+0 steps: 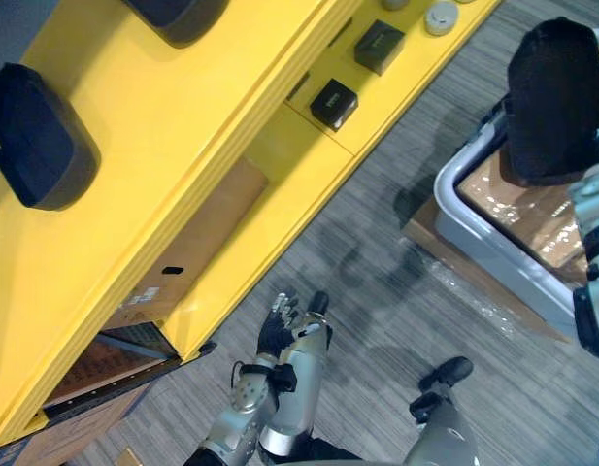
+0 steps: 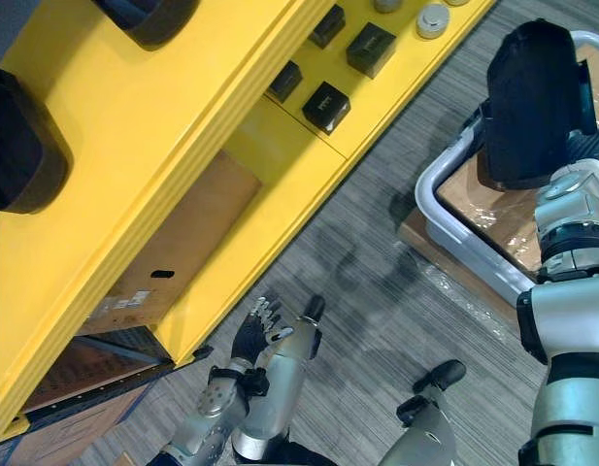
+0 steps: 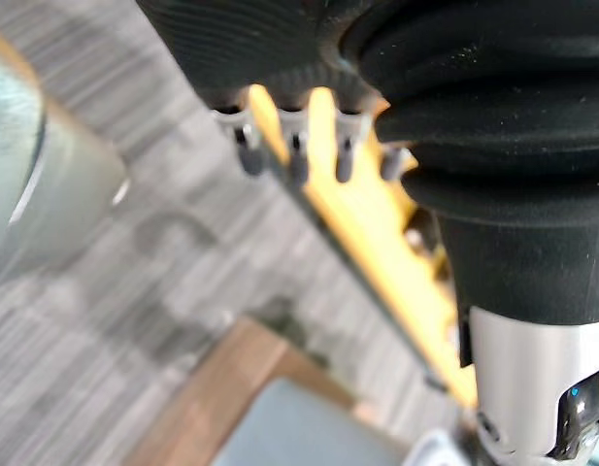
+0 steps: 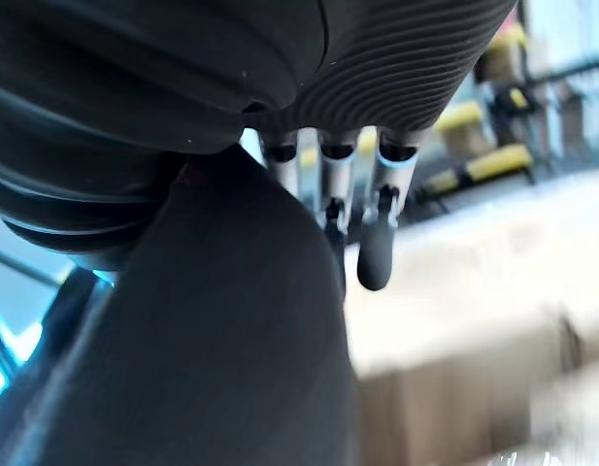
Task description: Walk over and take plastic housings, then place them on the shelf
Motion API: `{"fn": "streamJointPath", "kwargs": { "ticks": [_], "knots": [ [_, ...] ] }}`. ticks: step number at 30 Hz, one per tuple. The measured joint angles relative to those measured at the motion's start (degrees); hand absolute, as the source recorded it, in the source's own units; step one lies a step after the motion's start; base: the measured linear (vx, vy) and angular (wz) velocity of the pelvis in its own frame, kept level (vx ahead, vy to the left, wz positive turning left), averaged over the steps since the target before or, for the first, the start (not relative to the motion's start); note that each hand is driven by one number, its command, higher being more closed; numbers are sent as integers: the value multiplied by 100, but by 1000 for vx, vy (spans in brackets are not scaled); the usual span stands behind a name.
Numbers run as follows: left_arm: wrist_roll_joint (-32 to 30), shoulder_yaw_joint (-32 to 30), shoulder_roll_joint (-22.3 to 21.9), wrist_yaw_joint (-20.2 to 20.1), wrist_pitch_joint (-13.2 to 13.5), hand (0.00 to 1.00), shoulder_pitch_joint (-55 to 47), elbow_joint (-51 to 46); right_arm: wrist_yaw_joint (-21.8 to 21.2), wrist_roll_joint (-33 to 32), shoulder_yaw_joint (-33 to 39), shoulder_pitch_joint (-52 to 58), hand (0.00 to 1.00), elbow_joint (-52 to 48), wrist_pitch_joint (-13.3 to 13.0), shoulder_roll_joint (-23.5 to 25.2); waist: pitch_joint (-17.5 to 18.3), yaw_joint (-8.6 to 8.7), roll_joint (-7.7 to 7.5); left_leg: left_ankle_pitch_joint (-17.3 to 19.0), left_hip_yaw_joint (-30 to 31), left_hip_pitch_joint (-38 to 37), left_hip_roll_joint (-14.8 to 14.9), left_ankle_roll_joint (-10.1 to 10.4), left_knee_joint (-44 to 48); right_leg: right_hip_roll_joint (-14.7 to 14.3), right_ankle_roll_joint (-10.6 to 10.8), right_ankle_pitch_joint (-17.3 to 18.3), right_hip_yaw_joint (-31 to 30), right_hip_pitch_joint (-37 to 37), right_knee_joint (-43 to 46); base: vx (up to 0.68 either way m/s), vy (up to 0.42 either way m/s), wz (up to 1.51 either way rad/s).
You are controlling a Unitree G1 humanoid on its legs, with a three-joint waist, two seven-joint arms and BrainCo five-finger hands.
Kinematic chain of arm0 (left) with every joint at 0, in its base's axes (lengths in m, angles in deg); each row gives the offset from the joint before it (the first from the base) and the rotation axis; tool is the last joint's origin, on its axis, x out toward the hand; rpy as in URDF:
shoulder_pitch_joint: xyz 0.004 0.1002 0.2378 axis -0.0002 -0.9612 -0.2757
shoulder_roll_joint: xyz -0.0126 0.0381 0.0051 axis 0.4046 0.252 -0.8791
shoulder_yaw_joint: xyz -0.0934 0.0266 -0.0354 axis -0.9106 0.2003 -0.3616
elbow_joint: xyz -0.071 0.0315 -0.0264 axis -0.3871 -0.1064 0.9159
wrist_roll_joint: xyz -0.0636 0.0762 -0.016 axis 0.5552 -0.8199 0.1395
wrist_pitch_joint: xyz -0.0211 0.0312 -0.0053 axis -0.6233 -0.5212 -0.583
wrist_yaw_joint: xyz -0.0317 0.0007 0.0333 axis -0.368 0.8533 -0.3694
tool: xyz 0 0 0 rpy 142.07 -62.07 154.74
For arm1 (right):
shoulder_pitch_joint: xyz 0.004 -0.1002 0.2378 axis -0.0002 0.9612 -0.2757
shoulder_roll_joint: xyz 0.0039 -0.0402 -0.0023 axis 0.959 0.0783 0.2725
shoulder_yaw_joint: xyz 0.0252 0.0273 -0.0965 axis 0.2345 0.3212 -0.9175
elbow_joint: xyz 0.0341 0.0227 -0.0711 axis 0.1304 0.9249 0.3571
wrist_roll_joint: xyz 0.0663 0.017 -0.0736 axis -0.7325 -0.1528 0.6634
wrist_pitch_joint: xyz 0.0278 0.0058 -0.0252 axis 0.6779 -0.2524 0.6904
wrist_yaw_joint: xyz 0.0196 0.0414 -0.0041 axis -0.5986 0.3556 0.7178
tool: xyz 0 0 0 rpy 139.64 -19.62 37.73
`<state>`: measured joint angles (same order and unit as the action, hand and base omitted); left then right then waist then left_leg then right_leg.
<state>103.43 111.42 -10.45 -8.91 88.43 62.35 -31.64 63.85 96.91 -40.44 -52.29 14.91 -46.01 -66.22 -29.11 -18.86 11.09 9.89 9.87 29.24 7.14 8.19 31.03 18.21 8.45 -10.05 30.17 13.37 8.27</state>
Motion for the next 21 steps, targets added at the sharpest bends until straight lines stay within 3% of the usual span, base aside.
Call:
{"fn": "streamJointPath", "kwargs": {
  "ticks": [10, 14, 16, 21],
  "knots": [
    [-8, -253, 5, -206, 68, 0, -346, -151, 261, 154, -353, 35, 100, -612, -461, -113, -13, 336, -378, -218, -214, -499, 185, 130, -524, -148, -58, -45, -181, -144, -179, -24, 5, -11],
    [-50, -413, 6, -411, 235, 0, -378, -476, 364, 161, -437, 317, 100, -1239, -685, -111, 6, 571, -552, -299, -290, -768, 265, 178, -768, -212, -72, -44, -228, -268, -233, 15, -14, -11],
    [-13, -421, 9, -499, 306, 0, -264, -607, 427, 168, -401, 495, 100, -1462, -772, -104, 8, 581, -648, -306, -406, -900, 336, 190, -858, -266, -98, -55, -341, -286, -273, 1, -2, -22],
    [456, -511, -1, -656, 143, 0, 1051, -434, 751, 406, 47, 863, 100, -2101, -1008, 378, 52, 889, -969, -380, -634, -1240, 476, 258, -1079, -377, -169, -57, -543, -352, -311, -4, -9, -23]
  ]
}}
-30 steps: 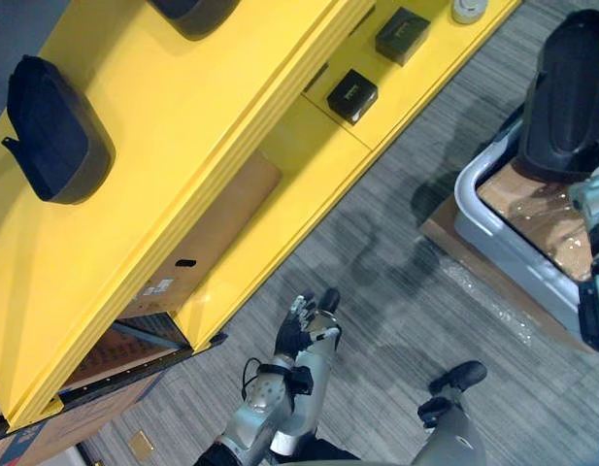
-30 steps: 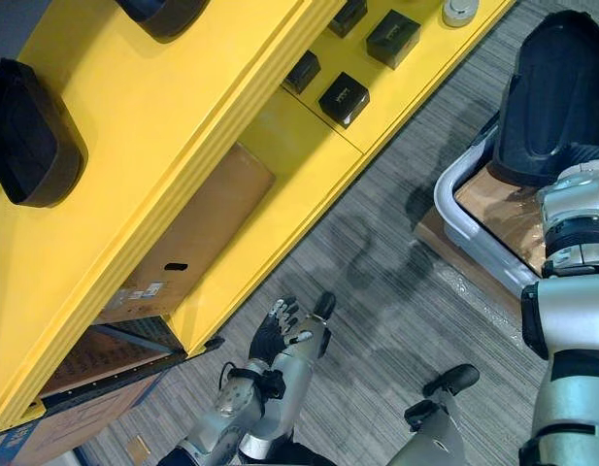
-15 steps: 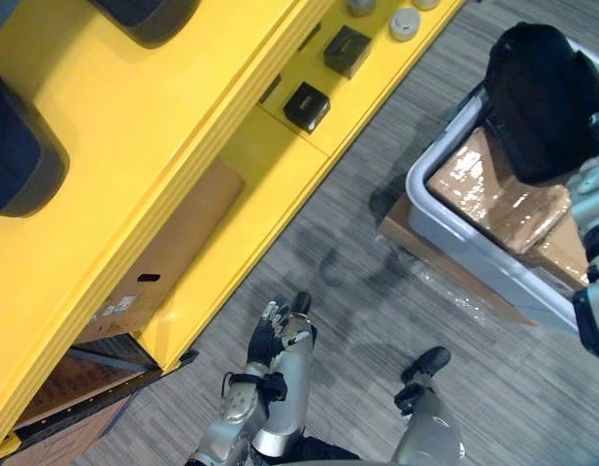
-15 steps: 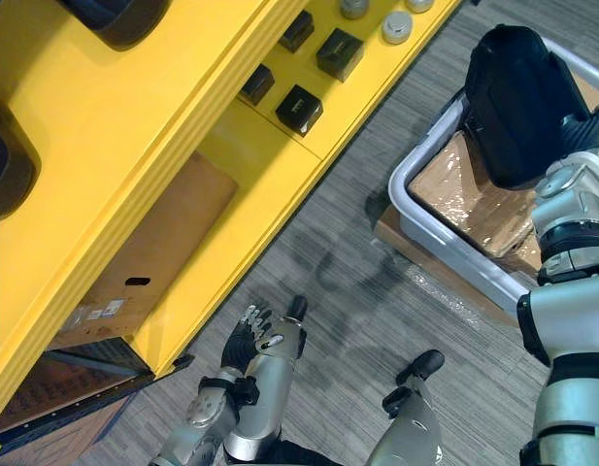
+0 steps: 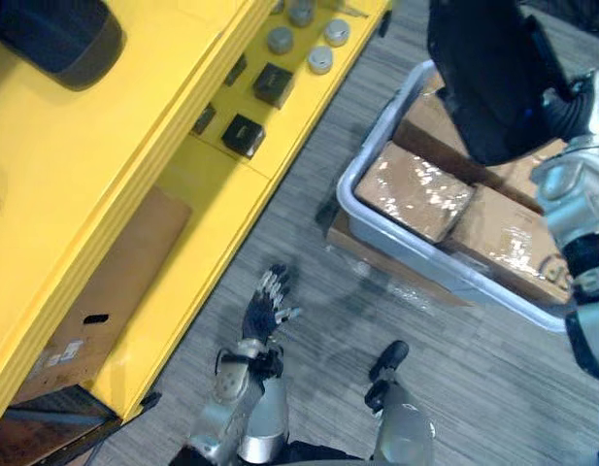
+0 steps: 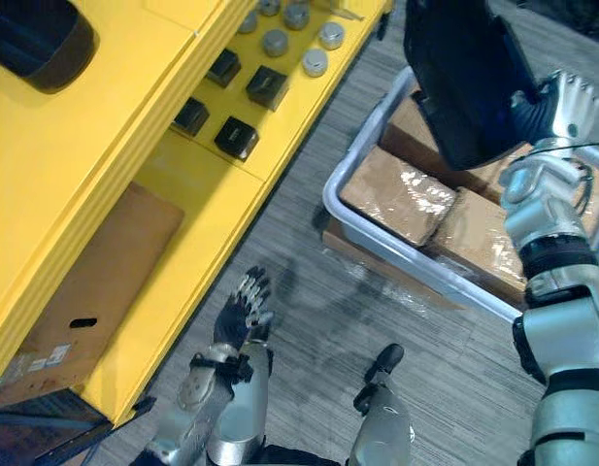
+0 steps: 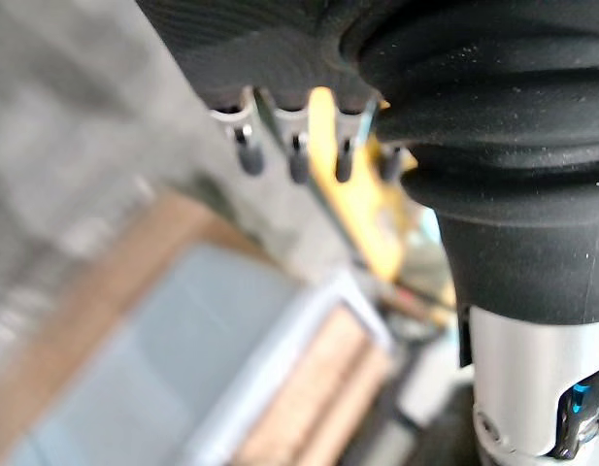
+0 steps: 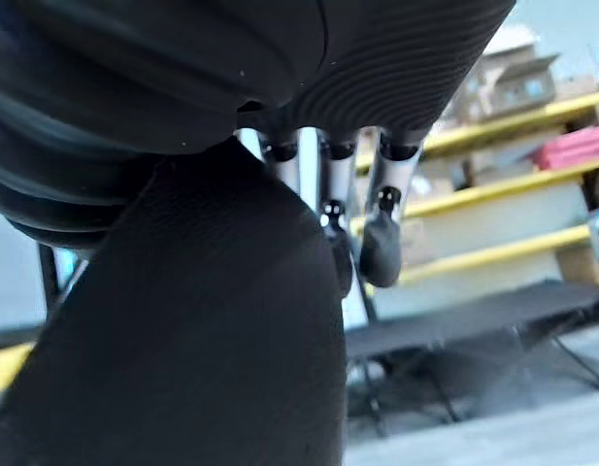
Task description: Walk over and take plastic housings, then place them on the shelf
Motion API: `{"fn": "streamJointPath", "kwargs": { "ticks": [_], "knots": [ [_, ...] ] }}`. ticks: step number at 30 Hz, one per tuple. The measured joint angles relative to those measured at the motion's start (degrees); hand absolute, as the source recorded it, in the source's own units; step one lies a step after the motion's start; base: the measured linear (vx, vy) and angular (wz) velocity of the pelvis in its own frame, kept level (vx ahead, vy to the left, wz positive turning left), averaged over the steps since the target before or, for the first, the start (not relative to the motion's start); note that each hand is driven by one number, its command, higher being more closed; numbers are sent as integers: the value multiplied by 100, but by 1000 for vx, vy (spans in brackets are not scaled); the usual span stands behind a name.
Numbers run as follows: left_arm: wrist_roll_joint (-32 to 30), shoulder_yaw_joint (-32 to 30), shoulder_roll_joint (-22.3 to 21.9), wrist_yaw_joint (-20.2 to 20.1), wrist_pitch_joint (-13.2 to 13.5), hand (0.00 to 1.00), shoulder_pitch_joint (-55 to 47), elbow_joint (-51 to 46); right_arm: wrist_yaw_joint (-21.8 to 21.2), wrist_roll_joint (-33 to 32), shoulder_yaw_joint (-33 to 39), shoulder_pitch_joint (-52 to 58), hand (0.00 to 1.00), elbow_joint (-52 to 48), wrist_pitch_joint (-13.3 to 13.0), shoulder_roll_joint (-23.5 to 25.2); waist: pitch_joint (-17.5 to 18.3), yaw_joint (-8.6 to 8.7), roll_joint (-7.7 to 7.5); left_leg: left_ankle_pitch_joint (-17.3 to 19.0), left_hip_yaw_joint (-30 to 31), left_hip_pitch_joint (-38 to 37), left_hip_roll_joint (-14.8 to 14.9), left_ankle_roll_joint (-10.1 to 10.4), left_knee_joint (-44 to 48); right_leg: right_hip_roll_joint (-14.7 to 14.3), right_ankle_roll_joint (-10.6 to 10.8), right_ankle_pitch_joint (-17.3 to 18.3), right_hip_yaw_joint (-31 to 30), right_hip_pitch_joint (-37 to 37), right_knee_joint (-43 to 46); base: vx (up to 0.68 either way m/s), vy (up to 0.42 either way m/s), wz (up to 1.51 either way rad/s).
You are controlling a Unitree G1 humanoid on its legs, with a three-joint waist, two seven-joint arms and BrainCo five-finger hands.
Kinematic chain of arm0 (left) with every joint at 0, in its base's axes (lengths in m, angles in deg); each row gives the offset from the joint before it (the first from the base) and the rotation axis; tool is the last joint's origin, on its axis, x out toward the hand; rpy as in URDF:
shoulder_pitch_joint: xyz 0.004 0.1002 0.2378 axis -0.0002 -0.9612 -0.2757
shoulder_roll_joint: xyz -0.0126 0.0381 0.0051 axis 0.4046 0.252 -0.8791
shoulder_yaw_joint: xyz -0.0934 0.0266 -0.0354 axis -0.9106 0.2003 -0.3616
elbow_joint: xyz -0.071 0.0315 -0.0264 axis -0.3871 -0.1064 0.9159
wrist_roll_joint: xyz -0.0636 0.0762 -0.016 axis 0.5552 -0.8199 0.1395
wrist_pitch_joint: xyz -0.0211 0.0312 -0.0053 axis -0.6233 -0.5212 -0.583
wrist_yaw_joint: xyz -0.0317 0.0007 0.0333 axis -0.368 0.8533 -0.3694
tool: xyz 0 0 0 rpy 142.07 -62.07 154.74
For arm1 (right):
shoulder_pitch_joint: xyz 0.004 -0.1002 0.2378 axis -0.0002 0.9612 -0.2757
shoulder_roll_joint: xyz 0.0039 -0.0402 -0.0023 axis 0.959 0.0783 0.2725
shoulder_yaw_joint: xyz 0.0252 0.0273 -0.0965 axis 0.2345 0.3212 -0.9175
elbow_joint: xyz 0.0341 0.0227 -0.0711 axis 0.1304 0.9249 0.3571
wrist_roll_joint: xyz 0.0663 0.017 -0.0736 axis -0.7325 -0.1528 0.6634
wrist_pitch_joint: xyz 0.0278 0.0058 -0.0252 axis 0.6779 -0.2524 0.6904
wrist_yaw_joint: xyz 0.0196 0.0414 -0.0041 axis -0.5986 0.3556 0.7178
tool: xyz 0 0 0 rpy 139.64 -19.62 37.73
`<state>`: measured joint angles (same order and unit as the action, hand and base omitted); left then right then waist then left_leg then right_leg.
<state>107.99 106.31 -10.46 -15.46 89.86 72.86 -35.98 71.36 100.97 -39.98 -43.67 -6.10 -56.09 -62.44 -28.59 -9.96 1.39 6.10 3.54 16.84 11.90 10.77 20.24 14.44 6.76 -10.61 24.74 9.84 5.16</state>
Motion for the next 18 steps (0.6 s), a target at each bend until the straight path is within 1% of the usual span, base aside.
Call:
{"fn": "streamJointPath", "kwargs": {
  "ticks": [1, 2, 3, 4, 5, 6, 7, 8, 9, 10, 11, 12, 14, 15, 17, 18],
  "knots": [
    [58, -20, 2, 11, -107, 0, 512, 265, 68, 160, 35, 26, 100, -183, -82, 123, 22, 82, -58, 0, -77, -52, 38, 1, -27, -31, -25, -19, -88, 4, -23, -13, 4, -38],
    [136, -63, 9, 18, -147, 0, 788, 426, 108, 228, 37, 33, 100, -292, -120, 206, 28, 125, -110, 1, -135, -99, 62, 2, -44, -58, -45, -38, -144, 3, -53, -12, 1, -43],
    [245, -195, 5, 11, -270, 0, 1324, 774, 125, 339, 118, 115, 100, -612, -198, 365, 57, 194, -207, -9, -250, -195, 118, 20, -76, -115, -67, -81, -242, 6, -109, 13, -7, -45],
    [525, -296, 19, -1, -383, 0, 1839, 1154, 131, 463, 207, 259, 100, -1007, -288, 507, 102, 295, -292, -15, -333, -272, 172, 32, -115, -164, -78, -99, -312, 3, -131, 20, -12, -42],
    [674, -363, 24, -1, -451, 0, 2068, 1318, 130, 504, 238, 343, 100, -1216, -335, 575, 126, 341, -335, -27, -386, -336, 190, 52, -169, -176, -82, -102, -354, 2, -132, 41, -2, -37],
    [952, -499, 103, -11, -546, 0, 2428, 1529, 130, 631, 257, 465, 100, -1560, -422, 739, 172, 480, -415, -35, -475, -453, 210, 63, -231, -194, -83, -103, -459, -6, -131, 28, 4, -32],
    [1103, -537, 125, -36, -594, 0, 2583, 1592, 132, 681, 278, 538, 100, -1719, -494, 806, 188, 532, -451, -35, -552, -525, 226, 63, -258, -202, -83, -103, -500, -9, -132, 40, 14, -43],
    [1290, -599, 212, -117, -678, 0, 2805, 1623, 132, 763, 334, 662, 100, -2025, -614, 936, 219, 637, -504, -34, -687, -636, 248, 64, -293, -219, -86, -108, -613, -14, -133, 45, 24, -38],
    [1411, -645, 239, -212, -731, 0, 2998, 1650, 134, 888, 442, 802, 100, -2309, -726, 1039, 228, 749, -519, -32, -741, -742, 262, 67, -328, -234, -86, -109, -665, -74, -152, 54, 30, -30],
    [1553, -650, 230, -270, -743, 0, 3072, 1651, 135, 915, 486, 878, 100, -2414, -779, 1083, 229, 799, -521, -31, -760, -806, 266, 68, -367, -243, -86, -109, -677, -116, -171, 42, 30, -29],
    [1746, -647, 218, -395, -756, 0, 3179, 1650, 157, 985, 533, 985, 100, -2554, -872, 1163, 239, 813, -533, -22, -909, -940, 300, 81, -414, -278, -86, -109, -775, -150, -192, 9, 17, -34],
    [1931, -624, 192, -466, -785, 0, 3220, 1650, 199, 1097, 609, 1142, 100, -2715, -985, 1302, 290, 884, -538, 2, -993, -1031, 330, 104, -476, -322, -85, -110, -824, -206, -266, -4, 14, -34],
    [2119, -623, 114, -580, -843, 0, 3220, 1651, 233, 1129, 613, 1300, 100, -2872, -1069, 1434, 342, 943, -568, -1, -1077, -1161, 333, 108, -573, -352, -82, -115, -902, -236, -330, 30, 21, -23],
    [2197, -612, 26, -639, -879, 0, 3216, 1666, 233, 1226, 622, 1433, 100, -2943, -1152, 1515, 356, 1017, -560, -5, -1118, -1267, 333, 112, -609, -358, -74, -126, -910, -325, -378, 66, 36, -20],
    [2238, -601, -76, -677, -892, 0, 3211, 1671, 227, 1341, 619, 1598, 100, -2944, -1248, 1619, 443, 1067, -547, -5, -1216, -1383, 332, 114, -690, -357, -68, -137, -950, -344, -381, 54, 35, -13],
    [2246, -599, -141, -677, -908, 0, 3212, 1670, 216, 1345, 616, 1757, 100, -2944, -1285, 1696, 561, 1094, -535, -5, -1247, -1394, 331, 114, -725, -360, -67, -138, -963, -346, -399, 73, 40, -9]
  ]
}}
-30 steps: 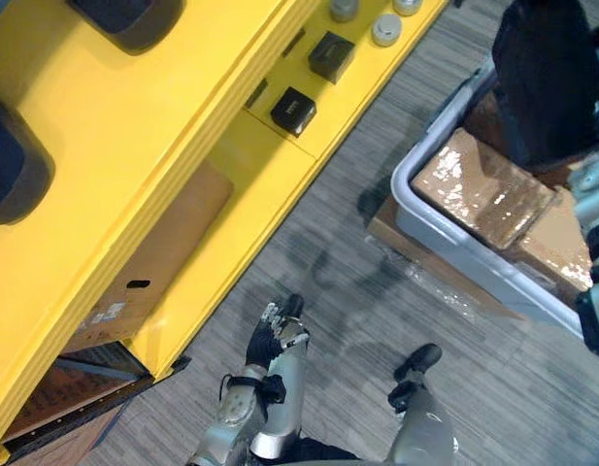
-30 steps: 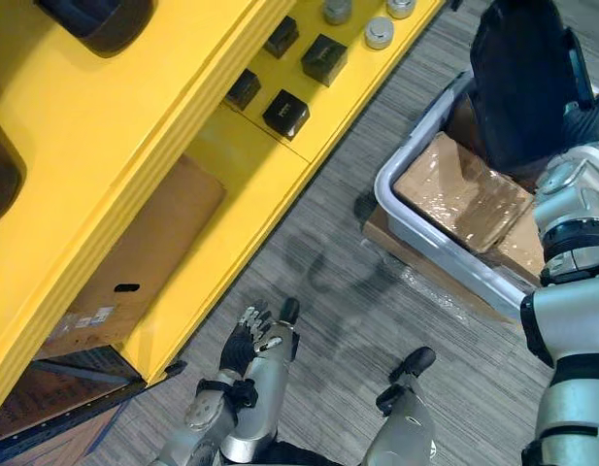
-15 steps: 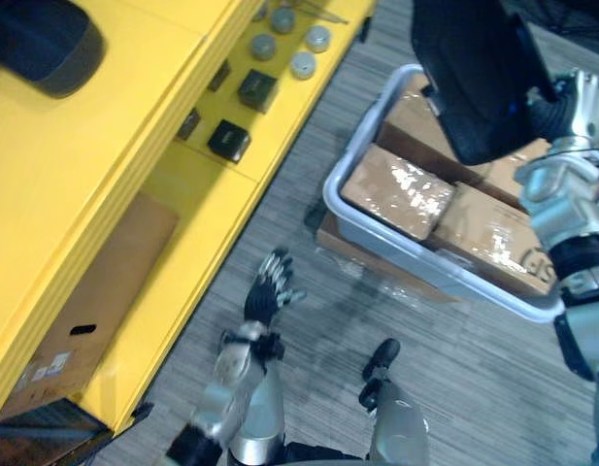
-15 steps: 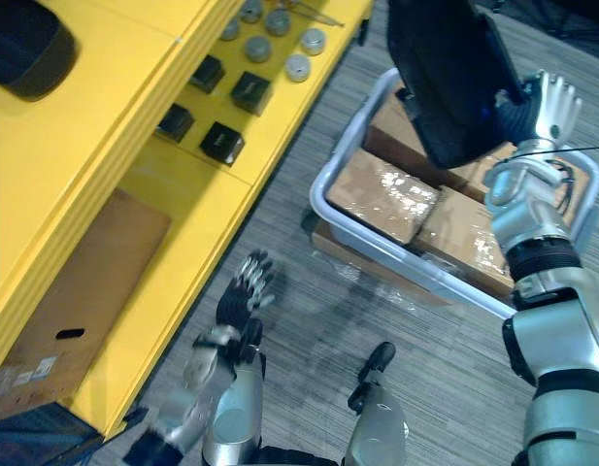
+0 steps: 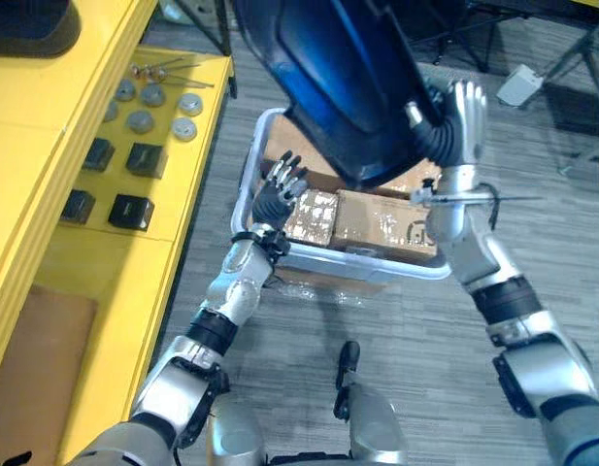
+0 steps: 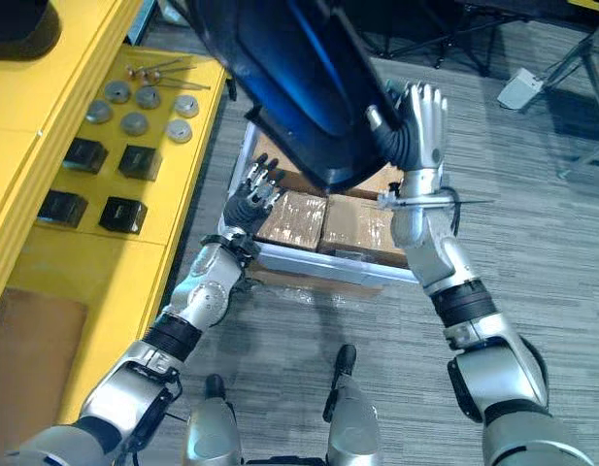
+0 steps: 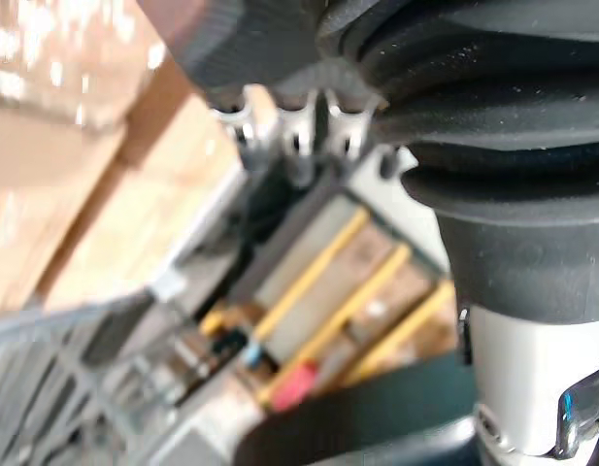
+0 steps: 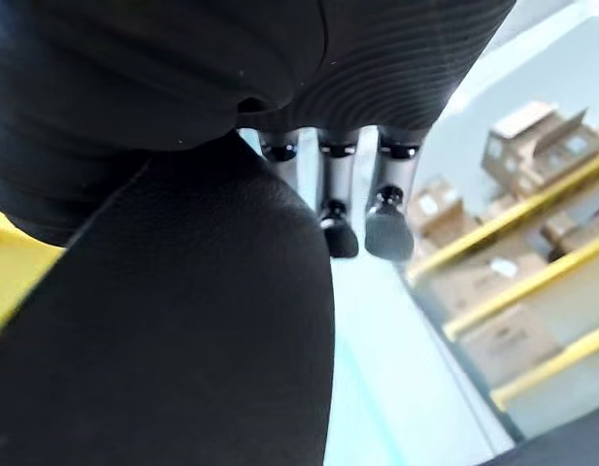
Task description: Walk over and take plastic housings, then place them on the shelf
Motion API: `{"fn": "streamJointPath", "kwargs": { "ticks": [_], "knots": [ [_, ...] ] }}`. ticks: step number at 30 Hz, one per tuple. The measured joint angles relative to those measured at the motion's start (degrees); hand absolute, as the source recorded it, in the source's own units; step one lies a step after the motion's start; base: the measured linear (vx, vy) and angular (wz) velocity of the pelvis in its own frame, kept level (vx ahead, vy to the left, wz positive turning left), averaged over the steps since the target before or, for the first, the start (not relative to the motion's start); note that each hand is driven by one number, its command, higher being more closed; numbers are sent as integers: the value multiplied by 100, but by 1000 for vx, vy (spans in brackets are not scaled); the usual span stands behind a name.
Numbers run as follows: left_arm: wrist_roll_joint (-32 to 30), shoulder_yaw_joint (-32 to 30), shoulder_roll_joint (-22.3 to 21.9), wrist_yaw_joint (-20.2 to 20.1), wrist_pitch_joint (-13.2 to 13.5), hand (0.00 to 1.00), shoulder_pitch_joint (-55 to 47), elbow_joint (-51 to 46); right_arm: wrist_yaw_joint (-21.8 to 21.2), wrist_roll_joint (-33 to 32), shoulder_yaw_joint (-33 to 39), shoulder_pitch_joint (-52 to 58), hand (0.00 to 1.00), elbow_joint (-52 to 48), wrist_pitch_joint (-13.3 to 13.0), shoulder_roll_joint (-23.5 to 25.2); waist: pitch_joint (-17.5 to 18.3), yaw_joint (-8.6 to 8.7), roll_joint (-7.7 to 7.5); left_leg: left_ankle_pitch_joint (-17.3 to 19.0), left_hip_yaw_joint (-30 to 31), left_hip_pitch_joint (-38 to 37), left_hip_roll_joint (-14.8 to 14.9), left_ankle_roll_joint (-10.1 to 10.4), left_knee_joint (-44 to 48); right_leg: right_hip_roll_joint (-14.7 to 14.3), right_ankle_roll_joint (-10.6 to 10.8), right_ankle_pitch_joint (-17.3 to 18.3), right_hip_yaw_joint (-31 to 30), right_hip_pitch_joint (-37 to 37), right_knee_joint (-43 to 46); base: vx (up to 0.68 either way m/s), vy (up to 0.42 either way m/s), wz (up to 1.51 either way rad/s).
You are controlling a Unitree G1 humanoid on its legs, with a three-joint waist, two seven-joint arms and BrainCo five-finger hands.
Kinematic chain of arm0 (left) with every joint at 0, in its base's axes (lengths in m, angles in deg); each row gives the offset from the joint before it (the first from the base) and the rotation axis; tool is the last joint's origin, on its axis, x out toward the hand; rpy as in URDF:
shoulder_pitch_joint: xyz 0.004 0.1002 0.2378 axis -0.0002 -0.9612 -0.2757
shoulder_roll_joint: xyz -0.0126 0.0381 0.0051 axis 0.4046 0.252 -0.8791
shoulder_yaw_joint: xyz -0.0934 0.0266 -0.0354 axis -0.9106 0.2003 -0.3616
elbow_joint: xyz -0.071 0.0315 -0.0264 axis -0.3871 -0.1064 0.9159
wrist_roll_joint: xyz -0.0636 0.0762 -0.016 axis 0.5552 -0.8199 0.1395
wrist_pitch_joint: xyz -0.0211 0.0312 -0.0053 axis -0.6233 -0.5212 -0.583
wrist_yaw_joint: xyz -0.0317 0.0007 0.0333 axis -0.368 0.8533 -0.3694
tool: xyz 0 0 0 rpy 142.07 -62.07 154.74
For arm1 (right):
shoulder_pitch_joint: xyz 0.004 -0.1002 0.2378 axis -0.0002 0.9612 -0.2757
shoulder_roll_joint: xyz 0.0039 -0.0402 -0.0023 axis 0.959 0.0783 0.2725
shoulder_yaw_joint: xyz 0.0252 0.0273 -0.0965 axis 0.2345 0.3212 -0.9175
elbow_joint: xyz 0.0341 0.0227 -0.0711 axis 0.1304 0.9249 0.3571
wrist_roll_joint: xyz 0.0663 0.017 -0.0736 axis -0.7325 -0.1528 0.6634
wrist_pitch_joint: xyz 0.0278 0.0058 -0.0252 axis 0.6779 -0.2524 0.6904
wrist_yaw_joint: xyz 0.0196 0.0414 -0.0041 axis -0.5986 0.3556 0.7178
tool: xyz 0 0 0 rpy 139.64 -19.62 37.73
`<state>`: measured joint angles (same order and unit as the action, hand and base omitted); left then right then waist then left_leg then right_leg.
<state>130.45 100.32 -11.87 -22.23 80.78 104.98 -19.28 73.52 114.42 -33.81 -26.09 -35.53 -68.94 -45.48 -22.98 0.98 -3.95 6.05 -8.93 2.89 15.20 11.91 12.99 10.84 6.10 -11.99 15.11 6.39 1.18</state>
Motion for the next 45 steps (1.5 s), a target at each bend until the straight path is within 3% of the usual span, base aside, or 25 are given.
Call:
{"fn": "streamJointPath", "kwargs": {
  "ticks": [8, 12, 13, 18, 21, 29, 43, 44, 45],
  "knots": [
    [59, 75, -225, 17, -39, 0, -101, -233, -345, 105, -270, 452, 100, 10, -90, 176, 467, 4, 244, -2, -105, -384, -32, 0, -153, 1, 42, -30, 19, -372, -225, 45, 28, -1],
    [226, 131, -264, 55, -32, 0, -294, -401, -379, 90, -321, 682, 100, 11, -134, 333, 616, -13, 264, 10, -94, -398, -52, -5, -185, 7, 66, -44, 51, -498, -359, -33, 19, 4],
    [230, 136, -264, 69, -32, 100, -334, -437, -379, 86, -332, 728, 100, 18, -134, 352, 616, -17, 265, 10, -92, -427, -59, -6, -210, 10, 73, -51, 62, -550, -410, -36, 16, 1],
    [192, 199, -256, 388, -45, 100, -427, -662, -352, -25, -384, 885, 100, 70, -130, 463, 658, -19, 295, 6, -89, -491, -73, -1, -274, 10, 76, -89, 78, -629, -500, -8, 3, 0],
    [50, 245, -261, 792, -98, 100, -475, -729, -307, -58, -430, 1023, 100, 133, -134, 538, 843, -24, 344, -10, -89, -486, -83, 16, -332, 6, 97, -142, 100, -632, -567, 41, 24, 1],
    [-579, 3, -254, 1335, -78, 100, -550, -763, -61, -79, -658, 1241, 100, 31, -285, 814, 946, -56, 350, -10, -82, -495, -88, 16, -356, 7, 98, -145, 118, -645, -571, 32, 21, 1],
    [-284, 4, -370, 1389, 16, 100, -754, -840, 189, -195, -698, 1665, 100, -213, -305, 969, 1186, -70, 205, -54, -81, -662, -94, 22, -494, 7, 95, -141, 135, -751, -579, 0, 0, 0],
    [-290, 6, -375, 1388, 20, 100, -758, -840, 190, -259, -698, 1683, 0, -215, -306, 995, 1194, -70, 197, -63, -84, -692, -96, 24, -518, 7, 95, -141, 135, -771, -579, 0, 0, 0],
    [-316, 5, -382, 1391, 29, 100, -760, -840, 197, -277, -694, 1702, 0, -225, -306, 1012, 1206, -69, 197, -67, -84, -694, -98, 23, -529, 8, 95, -141, 137, -771, -580, 0, 0, 0]
  ]
}}
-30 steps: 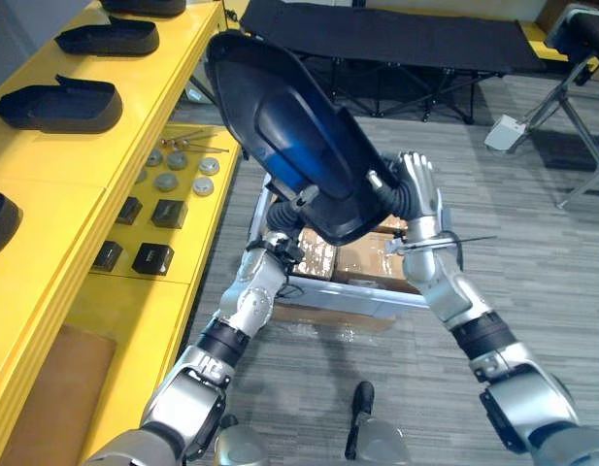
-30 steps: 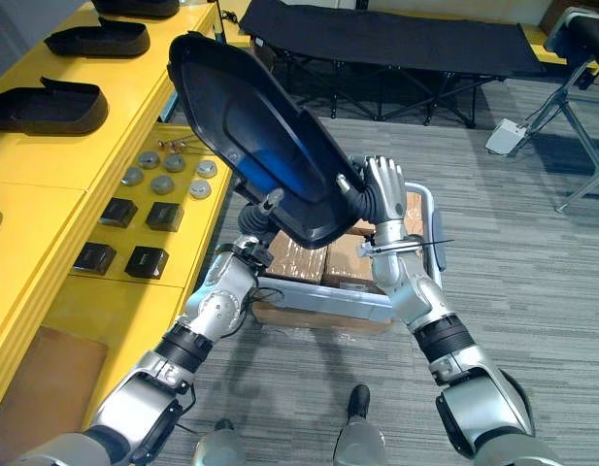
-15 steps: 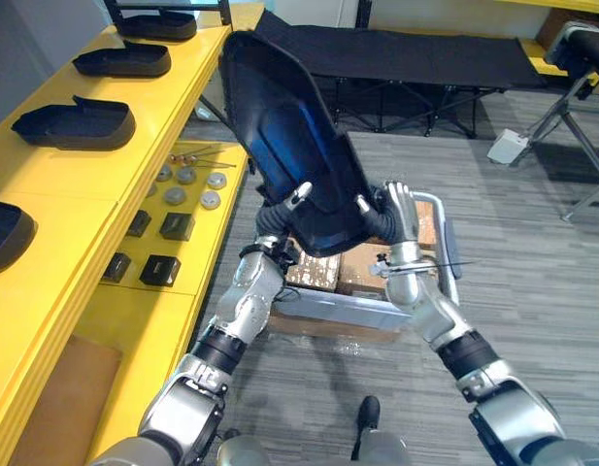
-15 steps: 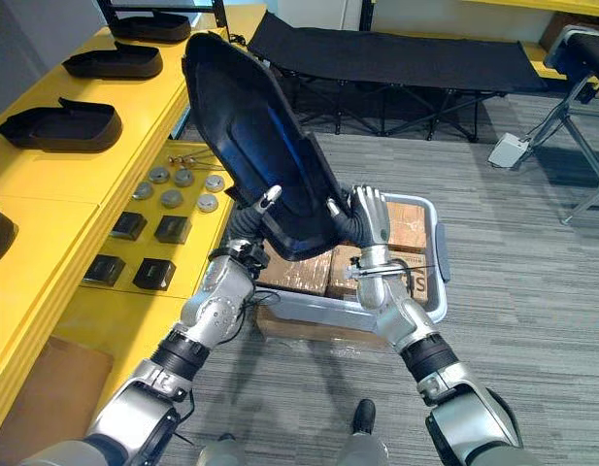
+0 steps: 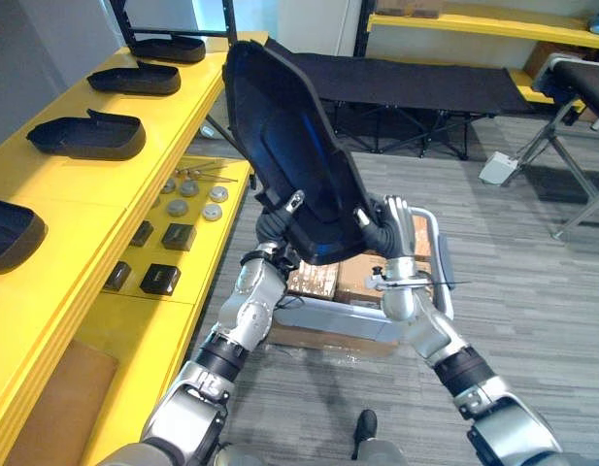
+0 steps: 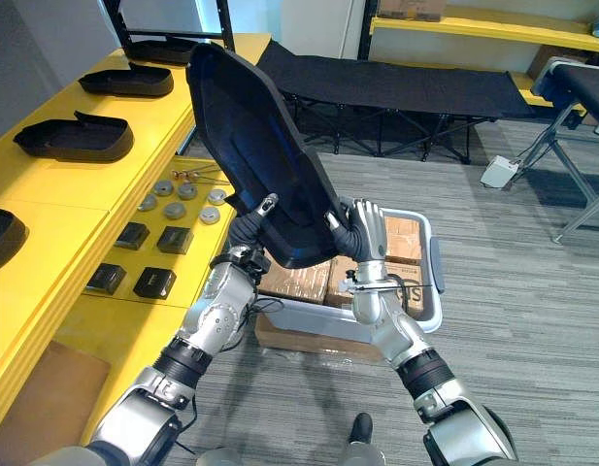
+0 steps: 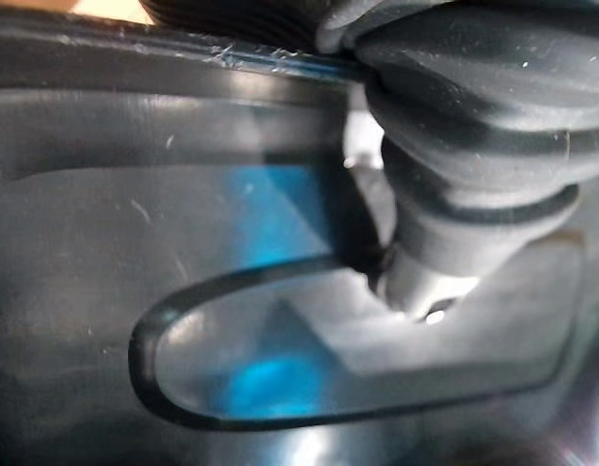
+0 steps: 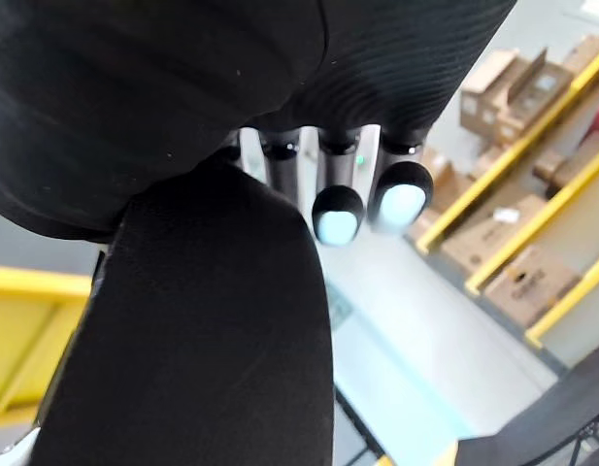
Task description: Walk over and take plastic housings, then place them on the shelf
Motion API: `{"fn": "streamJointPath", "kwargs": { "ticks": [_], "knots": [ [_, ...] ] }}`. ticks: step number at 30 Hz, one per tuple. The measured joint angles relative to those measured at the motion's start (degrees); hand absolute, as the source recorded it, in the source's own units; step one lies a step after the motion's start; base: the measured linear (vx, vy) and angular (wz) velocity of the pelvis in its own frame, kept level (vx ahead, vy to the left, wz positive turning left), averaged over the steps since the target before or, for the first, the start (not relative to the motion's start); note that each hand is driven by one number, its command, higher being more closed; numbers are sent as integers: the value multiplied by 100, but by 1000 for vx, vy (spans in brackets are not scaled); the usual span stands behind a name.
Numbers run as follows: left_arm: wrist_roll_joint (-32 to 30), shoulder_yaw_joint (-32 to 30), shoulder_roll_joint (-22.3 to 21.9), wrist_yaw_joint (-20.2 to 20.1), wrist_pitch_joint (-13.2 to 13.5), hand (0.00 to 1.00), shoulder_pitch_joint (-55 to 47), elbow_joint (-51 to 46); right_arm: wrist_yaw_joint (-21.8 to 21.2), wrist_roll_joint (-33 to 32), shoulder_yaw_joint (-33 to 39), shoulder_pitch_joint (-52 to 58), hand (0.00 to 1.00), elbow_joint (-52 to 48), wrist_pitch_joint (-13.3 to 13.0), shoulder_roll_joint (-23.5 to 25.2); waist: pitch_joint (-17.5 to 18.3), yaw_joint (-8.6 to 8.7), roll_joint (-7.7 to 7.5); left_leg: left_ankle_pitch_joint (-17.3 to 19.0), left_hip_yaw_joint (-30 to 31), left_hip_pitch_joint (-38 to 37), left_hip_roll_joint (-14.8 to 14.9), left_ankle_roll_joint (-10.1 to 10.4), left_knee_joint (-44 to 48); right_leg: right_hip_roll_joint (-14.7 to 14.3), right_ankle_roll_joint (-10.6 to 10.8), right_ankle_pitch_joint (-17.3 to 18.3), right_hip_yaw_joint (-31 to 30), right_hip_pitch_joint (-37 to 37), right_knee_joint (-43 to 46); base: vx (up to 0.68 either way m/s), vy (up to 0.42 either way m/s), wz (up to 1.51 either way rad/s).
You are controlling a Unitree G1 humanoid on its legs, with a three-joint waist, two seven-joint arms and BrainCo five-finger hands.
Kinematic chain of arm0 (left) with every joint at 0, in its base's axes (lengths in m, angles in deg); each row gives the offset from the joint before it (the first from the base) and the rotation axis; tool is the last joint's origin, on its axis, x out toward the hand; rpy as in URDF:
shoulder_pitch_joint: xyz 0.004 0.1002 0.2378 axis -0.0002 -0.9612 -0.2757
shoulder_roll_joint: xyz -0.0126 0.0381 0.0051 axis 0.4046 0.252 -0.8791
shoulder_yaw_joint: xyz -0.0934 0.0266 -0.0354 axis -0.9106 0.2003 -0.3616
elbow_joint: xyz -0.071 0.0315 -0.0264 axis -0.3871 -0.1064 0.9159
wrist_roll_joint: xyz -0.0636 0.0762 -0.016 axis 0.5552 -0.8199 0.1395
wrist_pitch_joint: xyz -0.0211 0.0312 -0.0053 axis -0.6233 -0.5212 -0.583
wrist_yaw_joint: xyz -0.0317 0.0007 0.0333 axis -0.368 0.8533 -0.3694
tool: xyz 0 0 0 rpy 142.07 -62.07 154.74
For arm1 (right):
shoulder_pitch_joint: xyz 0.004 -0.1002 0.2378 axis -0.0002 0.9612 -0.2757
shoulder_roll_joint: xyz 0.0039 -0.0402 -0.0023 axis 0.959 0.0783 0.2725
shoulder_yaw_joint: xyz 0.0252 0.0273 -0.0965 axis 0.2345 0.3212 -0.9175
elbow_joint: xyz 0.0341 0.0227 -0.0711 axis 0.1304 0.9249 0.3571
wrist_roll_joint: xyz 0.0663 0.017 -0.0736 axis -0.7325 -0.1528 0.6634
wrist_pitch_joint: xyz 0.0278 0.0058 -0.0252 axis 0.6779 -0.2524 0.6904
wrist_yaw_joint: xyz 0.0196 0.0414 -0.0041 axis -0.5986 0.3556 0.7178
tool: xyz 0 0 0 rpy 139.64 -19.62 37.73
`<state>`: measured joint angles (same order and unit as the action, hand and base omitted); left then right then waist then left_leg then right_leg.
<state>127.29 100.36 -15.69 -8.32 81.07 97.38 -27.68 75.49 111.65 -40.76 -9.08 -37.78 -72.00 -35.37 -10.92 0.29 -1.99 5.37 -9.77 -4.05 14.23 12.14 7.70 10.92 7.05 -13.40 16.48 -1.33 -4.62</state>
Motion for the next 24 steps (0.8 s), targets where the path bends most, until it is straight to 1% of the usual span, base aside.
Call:
{"fn": "streamJointPath", "kwargs": {
  "ticks": [3, 4, 5, 8, 10, 11, 12, 15, 16, 17, 18, 20, 21, 22, 24],
  "knots": [
    [-182, -63, -46, -2, 174, 100, -5, 0, 5, -67, -3, 179, 0, -208, -57, 74, 10, 5, -8, -50, 9, -14, -4, -2, -72, 1, 0, 0, 29, 0, -1, -3, 15, 3],
    [-243, -90, -67, -2, 180, 100, -5, -1, 3, -115, -14, 208, 0, -208, -89, 88, 15, 6, -15, -67, 9, -28, -7, -7, -106, 2, 0, 0, 31, 0, -1, 0, 0, 0],
    [-414, -165, -118, -2, 182, 100, -24, -1, -13, -230, -36, 267, 0, -209, -204, 135, 21, -5, -26, -105, 4, -89, -15, 2, -173, 2, 0, 0, 32, -14, -2, 0, 0, 0],
    [-619, -242, -177, -7, 232, 100, -133, -4, -29, -315, -61, 297, 0, -210, -243, 161, 51, 4, -39, -109, 4, -103, -21, 4, -212, 6, -1, 2, 36, -29, -4, -2, 23, 0],
    [-846, -264, -186, -5, 292, 100, -201, -23, -39, -606, -68, 367, 0, -220, -372, 186, 74, 7, -73, -110, 4, -105, -21, 4, -217, 6, -2, 4, 36, -28, -5, 0, 0, 0],
    [-1071, -295, -185, 23, 299, 100, -234, -71, -46, -834, -50, 449, 0, -305, -494, 221, 81, 0, -84, -110, 4, -106, -21, 4, -218, 7, -2, 4, 36, -28, -5, 0, 0, 0],
    [-1206, -323, -183, 62, 299, 100, -262, -131, -51, -941, -33, 497, 0, -405, -527, 241, 81, 0, -84, -110, 4, -107, -21, 4, -218, 6, -2, 4, 36, -27, -5, 0, 0, 0],
    [-2097, -695, -258, 372, 404, 100, -563, -562, -209, -1533, 135, 713, 0, -1252, -982, 342, 99, 34, -53, -116, -23, -151, -24, 13, -226, 5, -1, 3, 30, -4, -4, 13, 34, -5],
    [-2486, -883, -348, 576, 423, 100, -688, -645, -307, -1710, 296, 764, 0, -1557, -1166, 375, 114, 34, -33, -117, -49, -184, -24, 14, -243, 4, -1, 3, 15, -4, -4, 25, 41, -5],
    [-2717, -985, -374, 690, 423, 100, -745, -643, -361, -1806, 390, 782, 0, -1711, -1251, 385, 130, 38, -18, -117, -53, -186, -26, 14, -245, 4, -1, 3, 13, -4, -4, 16, 34, -5],
    [-3021, -1112, -369, 830, 423, 100, -844, -643, -437, -1927, 574, 806, 0, -1923, -1371, 400, 151, 46, 3, -117, -55, -189, -26, 14, -248, 4, -1, 3, 13, -4, -4, 0, 0, 0],
    [-3737, -1419, -359, 1287, 427, 100, -1124, -644, -721, -2469, 1101, 905, 0, -2456, -1699, 388, 181, 50, 49, -118, -70, -194, -26, 16, -258, 4, 1, 5, 9, 5, -4, 0, 0, 0],
    [-3933, -1490, -358, 1435, 427, 100, -1189, -644, -812, -2655, 1219, 932, 0, -2575, -1787, 389, 184, 50, 53, -120, -77, -196, -26, 20, -262, 4, 1, 5, 8, 9, -5, -28, 27, -9],
    [-4459, -1671, -358, 1780, 429, 100, -1332, -644, -978, -2954, 1457, 971, 0, -2773, -1907, 380, 185, 51, 53, -140, -138, -207, -26, 25, -307, 2, 2, 7, -25, 31, -5, -31, 22, -12],
    [-4828, -1825, -343, 2042, 429, 100, -1410, -644, -1123, -3152, 1648, 1023, 0, -2945, -1966, 366, 186, 46, 52, -147, -189, -236, -27, 25, -325, -1, -3, 16, -65, 49, -6, -25, 17, -12]
  ]
}}
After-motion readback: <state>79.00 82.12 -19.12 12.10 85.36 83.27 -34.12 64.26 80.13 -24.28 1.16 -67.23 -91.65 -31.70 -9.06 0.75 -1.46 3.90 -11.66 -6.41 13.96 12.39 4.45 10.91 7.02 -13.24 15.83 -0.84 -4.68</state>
